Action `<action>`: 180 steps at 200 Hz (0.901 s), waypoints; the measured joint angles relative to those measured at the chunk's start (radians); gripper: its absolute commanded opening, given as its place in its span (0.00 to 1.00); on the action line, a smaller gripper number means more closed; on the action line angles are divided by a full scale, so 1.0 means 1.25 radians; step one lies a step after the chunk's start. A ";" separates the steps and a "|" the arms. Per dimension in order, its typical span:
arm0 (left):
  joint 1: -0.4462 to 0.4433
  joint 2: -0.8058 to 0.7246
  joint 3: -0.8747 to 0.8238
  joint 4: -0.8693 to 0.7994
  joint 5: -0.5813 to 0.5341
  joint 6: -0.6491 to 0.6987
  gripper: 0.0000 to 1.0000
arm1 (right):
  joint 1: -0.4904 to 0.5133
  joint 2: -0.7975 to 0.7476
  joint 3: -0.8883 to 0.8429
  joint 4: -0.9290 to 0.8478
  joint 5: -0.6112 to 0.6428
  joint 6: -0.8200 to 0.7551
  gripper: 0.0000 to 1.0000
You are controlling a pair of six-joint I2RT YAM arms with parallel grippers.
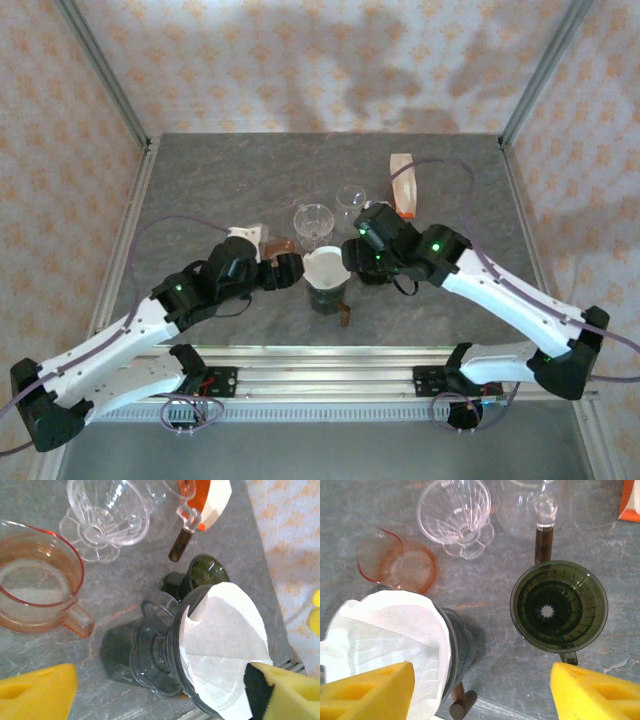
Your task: Place the coffee filter in the dripper
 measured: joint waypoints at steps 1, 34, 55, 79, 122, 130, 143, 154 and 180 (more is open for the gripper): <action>0.001 -0.002 0.000 -0.001 0.000 0.001 0.78 | 0.000 -0.004 -0.002 0.003 0.001 0.000 0.69; 0.118 -0.047 -0.013 -0.003 -0.005 0.006 0.70 | 0.000 -0.152 -0.101 0.048 0.022 0.009 0.64; 0.189 -0.015 -0.027 -0.002 -0.002 0.014 0.65 | -0.002 -0.226 -0.172 0.065 0.029 0.026 0.63; 0.222 0.086 -0.027 0.016 -0.001 0.030 0.62 | -0.003 -0.259 -0.232 0.070 0.027 0.047 0.63; 0.245 0.269 -0.008 0.034 -0.021 0.068 0.57 | -0.003 -0.304 -0.309 0.074 0.012 0.080 0.63; 0.245 0.297 0.007 0.034 -0.022 0.078 0.56 | -0.003 -0.315 -0.318 0.075 0.012 0.085 0.64; 0.245 0.332 0.032 0.034 -0.021 0.088 0.56 | -0.003 -0.329 -0.328 0.075 0.012 0.090 0.64; 0.245 0.346 0.045 0.035 -0.023 0.096 0.54 | -0.003 -0.339 -0.336 0.076 0.012 0.094 0.64; 0.245 0.367 0.060 0.028 -0.044 0.112 0.49 | -0.003 -0.358 -0.357 0.077 0.005 0.100 0.64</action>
